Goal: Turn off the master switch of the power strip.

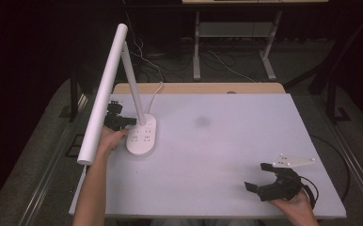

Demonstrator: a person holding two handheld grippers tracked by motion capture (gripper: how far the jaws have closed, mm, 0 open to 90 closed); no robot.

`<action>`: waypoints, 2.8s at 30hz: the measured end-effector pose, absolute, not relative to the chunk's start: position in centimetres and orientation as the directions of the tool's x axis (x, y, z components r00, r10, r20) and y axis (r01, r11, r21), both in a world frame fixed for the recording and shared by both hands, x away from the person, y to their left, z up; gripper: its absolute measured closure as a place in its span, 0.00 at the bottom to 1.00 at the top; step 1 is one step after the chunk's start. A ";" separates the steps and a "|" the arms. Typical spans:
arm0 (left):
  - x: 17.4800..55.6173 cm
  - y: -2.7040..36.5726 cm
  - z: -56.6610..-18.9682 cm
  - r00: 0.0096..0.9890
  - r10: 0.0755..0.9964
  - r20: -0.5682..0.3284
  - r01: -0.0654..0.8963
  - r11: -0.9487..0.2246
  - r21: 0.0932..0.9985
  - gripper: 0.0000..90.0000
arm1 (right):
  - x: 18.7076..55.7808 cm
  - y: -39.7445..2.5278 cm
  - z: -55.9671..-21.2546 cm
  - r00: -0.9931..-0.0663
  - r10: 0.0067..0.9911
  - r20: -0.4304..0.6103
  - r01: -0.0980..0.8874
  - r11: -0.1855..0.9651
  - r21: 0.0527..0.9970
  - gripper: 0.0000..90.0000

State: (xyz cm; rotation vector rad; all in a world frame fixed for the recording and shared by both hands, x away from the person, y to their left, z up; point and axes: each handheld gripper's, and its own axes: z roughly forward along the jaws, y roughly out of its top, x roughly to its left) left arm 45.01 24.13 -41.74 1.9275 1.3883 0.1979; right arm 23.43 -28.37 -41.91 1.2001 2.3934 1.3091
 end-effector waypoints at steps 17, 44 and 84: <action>44.7 25.7 -40.7 0.400 0.836 -0.376 0.729 -0.041 0.684 1.00 | 23.7 -28.6 -42.1 -0.659 0.717 0.226 0.577 0.289 0.764 0.00; 39.0 27.7 -36.4 0.427 0.852 -0.304 0.600 -0.015 0.800 0.90 | 23.7 -28.5 -42.0 -0.661 0.716 0.224 0.573 0.288 0.768 0.00; 29.0 25.0 -39.1 0.573 0.755 -0.318 0.551 -0.067 0.832 0.00 | 23.4 -28.4 -41.8 -0.663 0.714 0.225 0.569 0.285 0.772 0.00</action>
